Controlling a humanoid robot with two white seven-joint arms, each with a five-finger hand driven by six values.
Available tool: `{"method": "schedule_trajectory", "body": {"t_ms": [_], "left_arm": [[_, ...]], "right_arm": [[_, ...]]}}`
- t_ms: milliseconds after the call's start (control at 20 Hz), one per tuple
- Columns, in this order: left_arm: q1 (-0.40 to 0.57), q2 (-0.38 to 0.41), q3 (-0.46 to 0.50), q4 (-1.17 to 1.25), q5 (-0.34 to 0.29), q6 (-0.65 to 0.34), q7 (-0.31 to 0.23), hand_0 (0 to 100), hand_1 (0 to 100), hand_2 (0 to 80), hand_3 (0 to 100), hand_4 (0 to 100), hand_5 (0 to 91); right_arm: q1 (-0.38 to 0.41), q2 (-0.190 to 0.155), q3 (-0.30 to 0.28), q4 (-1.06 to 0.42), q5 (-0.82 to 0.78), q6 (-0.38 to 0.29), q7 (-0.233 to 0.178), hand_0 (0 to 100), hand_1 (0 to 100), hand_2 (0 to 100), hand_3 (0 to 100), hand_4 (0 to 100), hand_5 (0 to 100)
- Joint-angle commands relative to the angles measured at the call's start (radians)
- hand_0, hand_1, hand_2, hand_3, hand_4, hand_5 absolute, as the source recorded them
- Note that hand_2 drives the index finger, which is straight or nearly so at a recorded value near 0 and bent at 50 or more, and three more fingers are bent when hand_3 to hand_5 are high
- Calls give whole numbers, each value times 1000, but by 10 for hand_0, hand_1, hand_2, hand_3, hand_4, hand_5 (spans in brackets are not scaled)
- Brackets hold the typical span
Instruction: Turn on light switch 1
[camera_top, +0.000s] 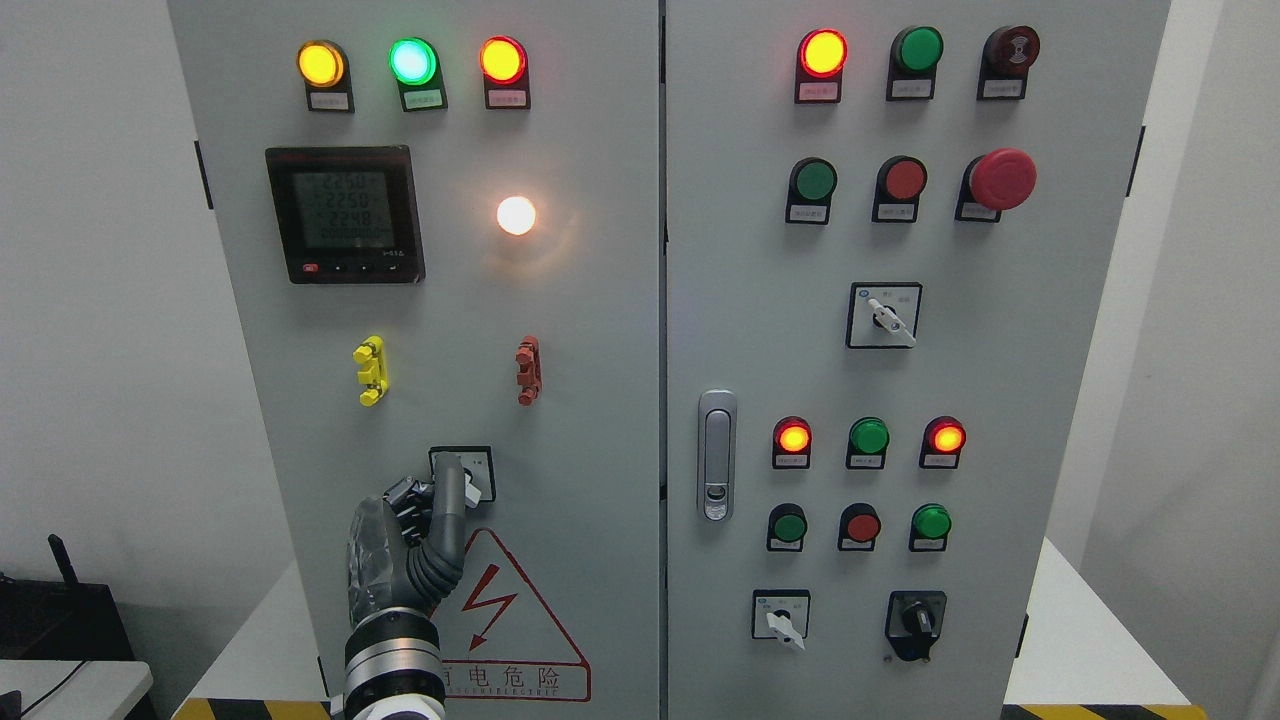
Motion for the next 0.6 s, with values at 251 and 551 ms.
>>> {"method": "schedule_trajectory", "body": {"t_ms": [251, 551], "left_arm": [[1, -1, 1, -1, -1, -1, 7, 416, 236, 678, 983, 964, 860], [2, -3, 1, -1, -1, 0, 6, 401, 254, 676, 981, 963, 859]], "right_arm": [[0, 1, 17, 0, -25, 0, 4, 120, 389, 0, 0, 0, 0], [0, -1, 17, 0, -25, 0, 4, 120, 389, 0, 0, 0, 0]]}}
